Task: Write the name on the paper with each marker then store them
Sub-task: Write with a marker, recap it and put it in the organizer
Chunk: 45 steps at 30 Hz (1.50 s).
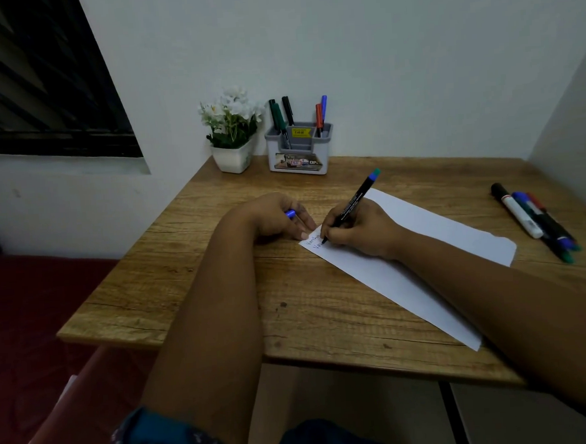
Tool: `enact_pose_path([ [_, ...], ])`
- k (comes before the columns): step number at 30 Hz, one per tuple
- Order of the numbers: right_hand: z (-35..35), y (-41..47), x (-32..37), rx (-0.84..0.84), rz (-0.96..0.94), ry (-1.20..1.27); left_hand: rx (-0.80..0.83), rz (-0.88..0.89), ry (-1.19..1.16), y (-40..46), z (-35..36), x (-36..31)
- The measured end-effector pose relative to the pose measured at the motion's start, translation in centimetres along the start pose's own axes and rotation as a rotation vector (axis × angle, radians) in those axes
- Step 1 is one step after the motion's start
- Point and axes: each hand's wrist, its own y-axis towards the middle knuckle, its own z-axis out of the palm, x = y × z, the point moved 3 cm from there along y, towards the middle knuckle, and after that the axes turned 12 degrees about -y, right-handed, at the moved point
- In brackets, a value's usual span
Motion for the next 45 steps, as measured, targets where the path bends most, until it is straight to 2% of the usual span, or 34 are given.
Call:
enact_pose_path([
  [7, -0.2, -0.1, -0.3, -0.045, 0.036, 0.029, 0.017, 0.000, -0.021, 0.0, 0.0, -0.1],
  [17, -0.1, 0.0, -0.3, -0.018, 0.020, -0.011, 0.013, 0.001, 0.012, 0.1, 0.0, 0.0],
  [21, -0.1, -0.1, -0.6, -0.063, 0.064, 0.063, 0.009, -0.009, 0.022, 0.0, 0.0, 0.0],
  [29, 0.0, 0.4, -0.7, -0.012, 0.126, 0.301, -0.005, -0.022, 0.040, 0.0, 0.0, -0.2],
  [35, 0.1, 0.4, -1.0, -0.178, 0.142, 0.105, -0.122, 0.007, 0.067, 0.6, 0.3, -0.4],
  [39, 0.2, 0.7, -1.1, -0.085, 0.181, 0.247, -0.129, 0.004, 0.118, 1.0, 0.6, -0.3],
  [45, -0.1, 0.8, -1.0, 0.084, 0.077, 0.320, -0.117, -0.015, 0.110, 1.2, 0.3, -0.1],
])
